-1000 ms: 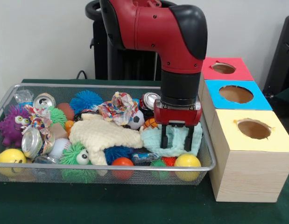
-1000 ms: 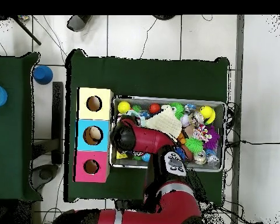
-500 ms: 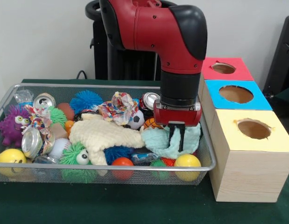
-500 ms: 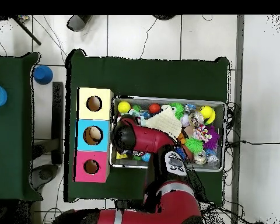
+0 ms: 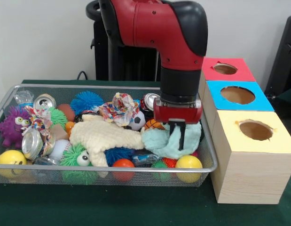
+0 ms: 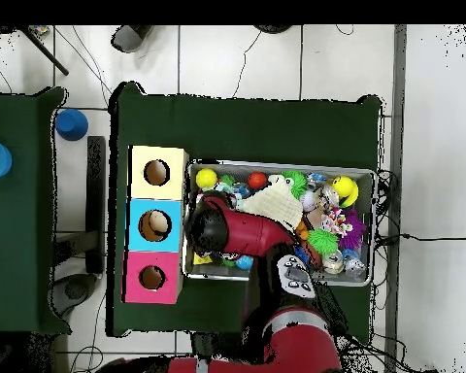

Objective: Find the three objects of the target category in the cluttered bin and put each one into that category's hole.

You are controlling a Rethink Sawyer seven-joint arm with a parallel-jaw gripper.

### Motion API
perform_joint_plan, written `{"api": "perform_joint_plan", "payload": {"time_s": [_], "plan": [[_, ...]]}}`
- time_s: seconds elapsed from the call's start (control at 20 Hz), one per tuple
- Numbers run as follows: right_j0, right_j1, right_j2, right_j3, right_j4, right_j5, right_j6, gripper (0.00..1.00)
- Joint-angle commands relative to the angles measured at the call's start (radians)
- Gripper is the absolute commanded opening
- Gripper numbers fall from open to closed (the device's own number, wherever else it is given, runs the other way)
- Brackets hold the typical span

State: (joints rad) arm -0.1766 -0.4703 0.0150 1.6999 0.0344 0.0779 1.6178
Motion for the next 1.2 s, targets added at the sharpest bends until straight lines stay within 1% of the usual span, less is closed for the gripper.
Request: {"api": "perform_joint_plan", "payload": {"time_s": [0.05,0.15,0.2,0.3,0.5,0.55,0.7,0.75,0.9,1.05,1.1,1.2], "plan": [[-0.069,-0.244,0.076,0.185,-0.042,0.149,0.089,0.0],[-0.091,-0.308,0.099,0.227,-0.043,0.177,0.071,0.0],[-0.098,-0.328,0.103,0.241,-0.039,0.193,0.065,0.0],[-0.116,-0.403,0.105,0.283,-0.029,0.244,0.048,0.0],[-0.15,-0.5,0.098,0.33,-0.026,0.324,0.007,0.0],[-0.162,-0.533,0.093,0.34,-0.027,0.355,-0.014,0.0],[-0.202,-0.6,0.101,0.37,-0.026,0.395,-0.051,0.0],[-0.217,-0.631,0.1,0.379,-0.031,0.417,-0.077,0.0],[-0.238,-0.685,0.082,0.395,-0.035,0.472,-0.101,0.0],[-0.275,-0.759,0.082,0.425,-0.033,0.504,-0.148,0.0],[-0.29,-0.776,0.089,0.436,-0.028,0.516,-0.164,0.0],[-0.308,-0.787,0.104,0.443,-0.023,0.517,-0.174,0.0]]}}
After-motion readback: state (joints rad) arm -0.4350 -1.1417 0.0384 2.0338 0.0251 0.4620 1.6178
